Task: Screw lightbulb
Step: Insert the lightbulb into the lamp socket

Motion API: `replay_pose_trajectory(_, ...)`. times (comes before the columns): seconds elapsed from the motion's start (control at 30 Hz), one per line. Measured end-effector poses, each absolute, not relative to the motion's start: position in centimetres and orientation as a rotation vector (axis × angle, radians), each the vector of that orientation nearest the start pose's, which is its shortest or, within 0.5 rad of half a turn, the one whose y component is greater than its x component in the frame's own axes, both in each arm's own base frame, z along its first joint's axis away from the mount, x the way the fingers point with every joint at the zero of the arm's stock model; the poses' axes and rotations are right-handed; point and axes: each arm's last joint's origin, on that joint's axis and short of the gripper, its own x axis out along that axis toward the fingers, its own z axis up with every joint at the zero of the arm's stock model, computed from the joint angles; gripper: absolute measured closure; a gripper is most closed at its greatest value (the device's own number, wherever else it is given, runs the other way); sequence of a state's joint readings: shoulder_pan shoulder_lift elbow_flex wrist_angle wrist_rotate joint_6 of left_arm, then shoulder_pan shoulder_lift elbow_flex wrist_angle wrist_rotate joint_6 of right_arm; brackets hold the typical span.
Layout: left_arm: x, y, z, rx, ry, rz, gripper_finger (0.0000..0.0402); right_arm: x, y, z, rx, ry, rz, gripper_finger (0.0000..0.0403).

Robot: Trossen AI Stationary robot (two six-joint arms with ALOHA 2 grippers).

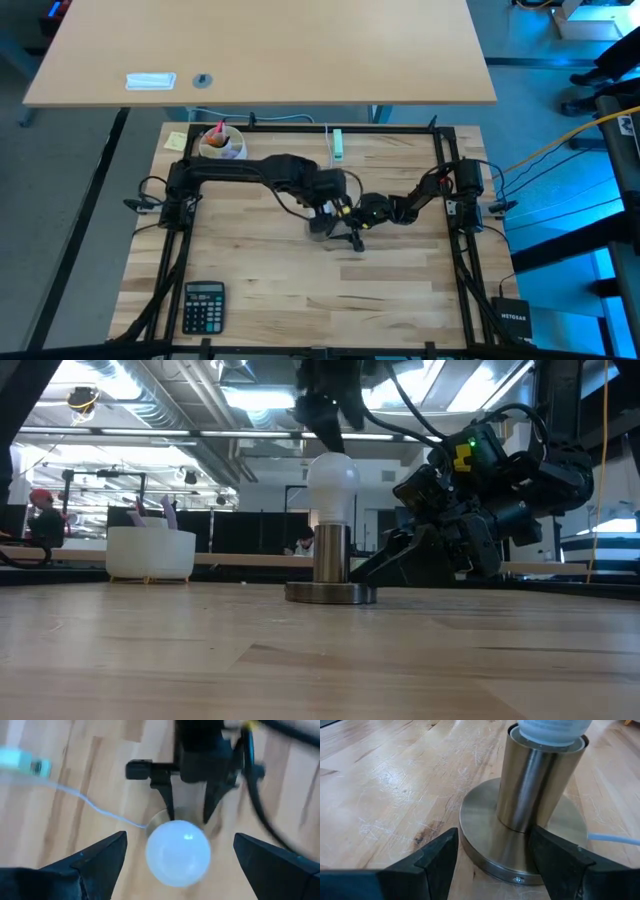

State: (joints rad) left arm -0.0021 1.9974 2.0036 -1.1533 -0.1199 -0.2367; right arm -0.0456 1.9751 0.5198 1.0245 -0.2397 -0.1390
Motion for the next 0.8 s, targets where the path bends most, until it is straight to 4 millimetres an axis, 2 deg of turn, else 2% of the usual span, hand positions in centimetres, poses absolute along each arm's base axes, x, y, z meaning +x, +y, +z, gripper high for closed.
replay_pose_trajectory(0.13,41.0,0.5,32.3,-0.331,1.099,0.368,0.0045,29.9,-0.7,7.0,-0.080,0.415,0.200,0.0155)
replay_pose_trajectory(0.43,40.9,0.1,31.0,-0.653,1.114,0.594,0.0045,30.9,-0.9,7.3,-0.088,0.420,0.172,0.0155)
replay_pose_trajectory(0.63,40.4,0.1,30.9,-0.756,1.123,0.707,0.0045,31.9,-1.0,7.6,-0.112,0.445,0.153,0.0155)
replay_pose_trajectory(0.8,40.9,0.1,29.5,-0.795,1.141,0.788,0.0045,32.2,-1.0,7.7,-0.111,0.452,0.149,0.0155)
